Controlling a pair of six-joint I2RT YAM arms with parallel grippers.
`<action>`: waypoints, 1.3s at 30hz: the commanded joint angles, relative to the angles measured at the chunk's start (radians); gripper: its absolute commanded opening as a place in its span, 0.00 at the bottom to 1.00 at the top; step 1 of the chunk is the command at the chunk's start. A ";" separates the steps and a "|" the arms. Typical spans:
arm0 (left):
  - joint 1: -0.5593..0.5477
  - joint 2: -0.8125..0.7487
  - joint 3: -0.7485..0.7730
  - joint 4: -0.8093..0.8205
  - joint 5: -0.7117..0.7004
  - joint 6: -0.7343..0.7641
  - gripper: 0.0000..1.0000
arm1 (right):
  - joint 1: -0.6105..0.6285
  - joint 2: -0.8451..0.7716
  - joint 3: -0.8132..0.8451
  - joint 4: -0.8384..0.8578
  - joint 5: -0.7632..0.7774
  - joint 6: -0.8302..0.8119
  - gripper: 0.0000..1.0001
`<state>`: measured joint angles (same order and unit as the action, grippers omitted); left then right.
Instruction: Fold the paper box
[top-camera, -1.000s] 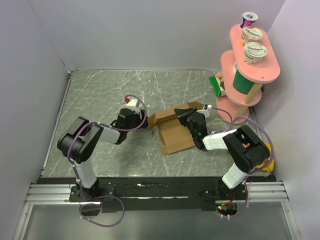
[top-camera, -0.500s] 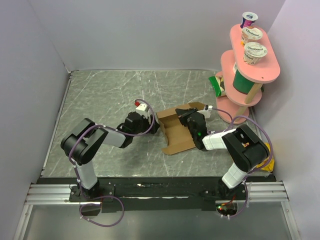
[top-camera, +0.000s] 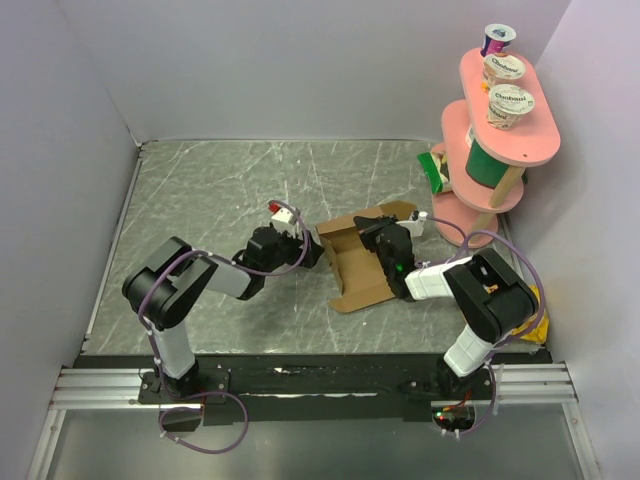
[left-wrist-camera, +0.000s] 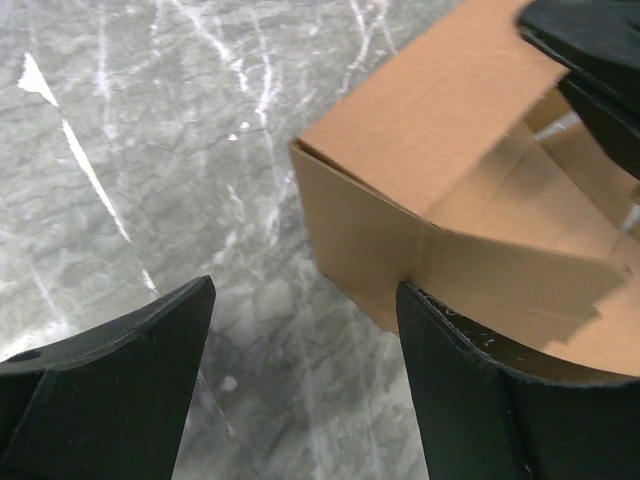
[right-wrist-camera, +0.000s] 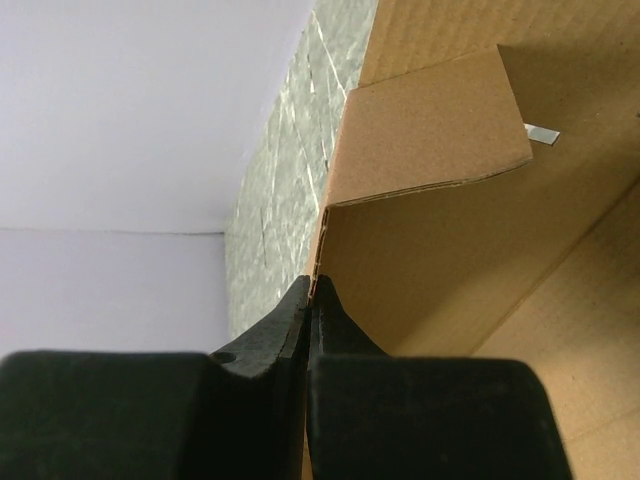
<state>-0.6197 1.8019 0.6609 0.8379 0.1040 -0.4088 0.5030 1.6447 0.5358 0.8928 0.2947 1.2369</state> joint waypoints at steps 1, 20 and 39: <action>-0.034 -0.027 -0.021 0.208 0.062 -0.018 0.79 | 0.014 0.033 -0.003 -0.028 -0.045 -0.017 0.00; -0.083 0.008 0.015 0.072 -0.156 -0.004 0.67 | 0.015 0.026 -0.039 0.015 -0.045 -0.054 0.00; -0.250 0.085 0.051 -0.010 -0.509 -0.012 0.48 | 0.022 0.017 -0.097 0.097 -0.037 -0.086 0.00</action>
<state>-0.8333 1.8477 0.6968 0.9070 -0.3008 -0.4129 0.5076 1.6726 0.4591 1.0172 0.2935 1.2091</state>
